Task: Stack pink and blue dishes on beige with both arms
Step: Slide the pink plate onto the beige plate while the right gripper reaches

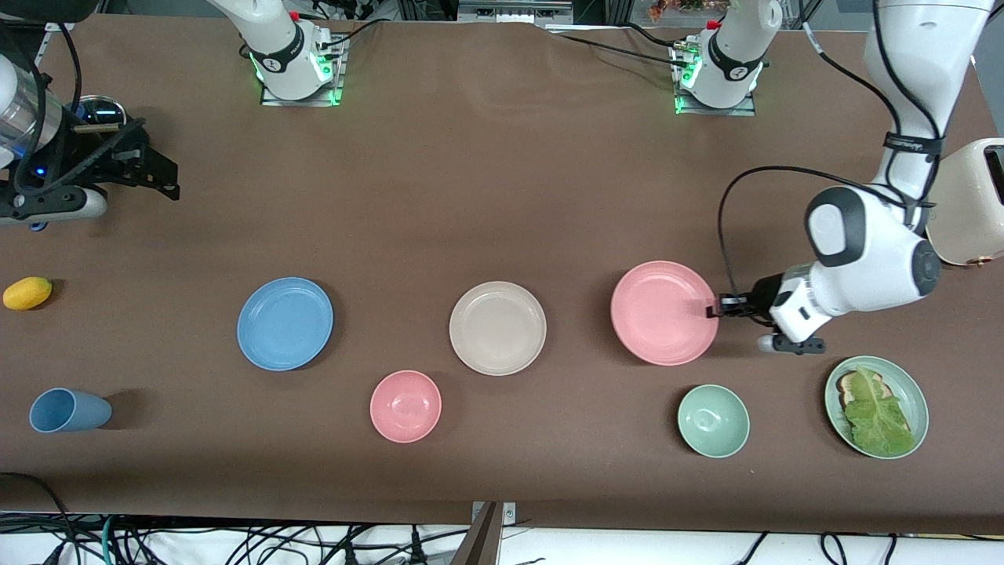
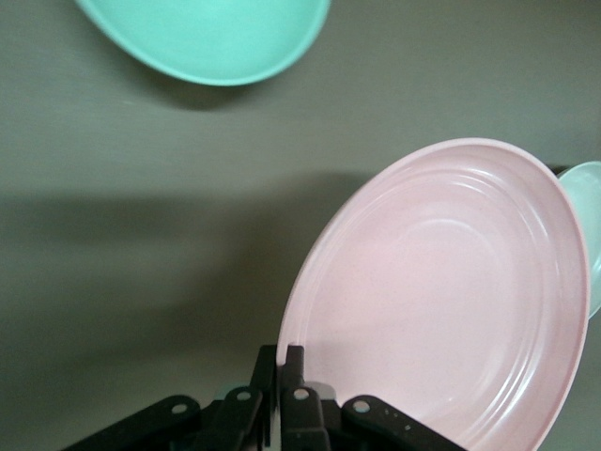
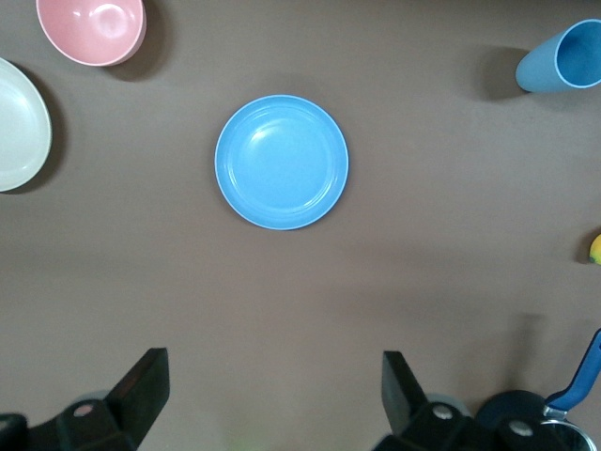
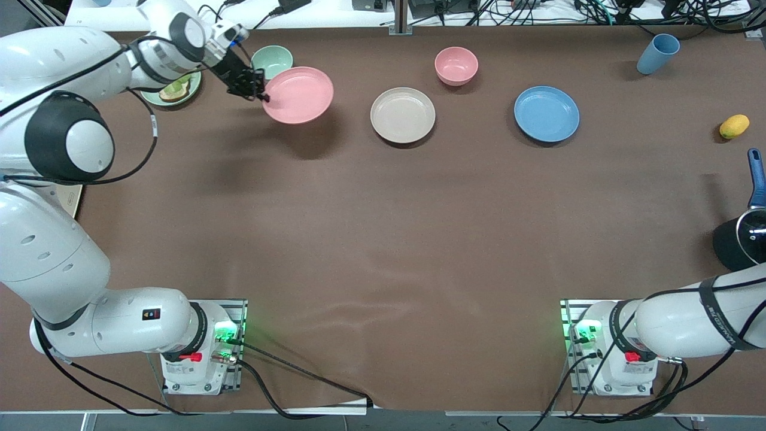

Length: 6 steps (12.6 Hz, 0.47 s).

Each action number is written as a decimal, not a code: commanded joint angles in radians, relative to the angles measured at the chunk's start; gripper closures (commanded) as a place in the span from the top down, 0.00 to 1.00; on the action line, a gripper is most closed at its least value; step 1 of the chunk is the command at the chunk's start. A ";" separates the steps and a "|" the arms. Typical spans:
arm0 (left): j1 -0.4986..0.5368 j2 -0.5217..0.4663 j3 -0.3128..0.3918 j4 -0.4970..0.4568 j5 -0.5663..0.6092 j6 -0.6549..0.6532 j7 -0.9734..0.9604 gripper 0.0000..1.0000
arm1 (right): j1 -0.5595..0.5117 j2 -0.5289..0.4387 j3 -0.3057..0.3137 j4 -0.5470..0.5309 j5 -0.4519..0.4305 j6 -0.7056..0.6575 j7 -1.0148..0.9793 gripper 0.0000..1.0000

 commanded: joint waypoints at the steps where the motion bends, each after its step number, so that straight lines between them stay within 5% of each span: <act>1: -0.118 0.031 0.016 0.076 -0.023 -0.009 -0.189 0.00 | -0.010 0.039 0.005 0.028 -0.005 0.004 -0.003 1.00; 6: -0.305 0.107 0.022 0.107 -0.019 0.141 -0.427 0.00 | -0.040 0.088 0.003 0.028 -0.001 0.063 -0.064 1.00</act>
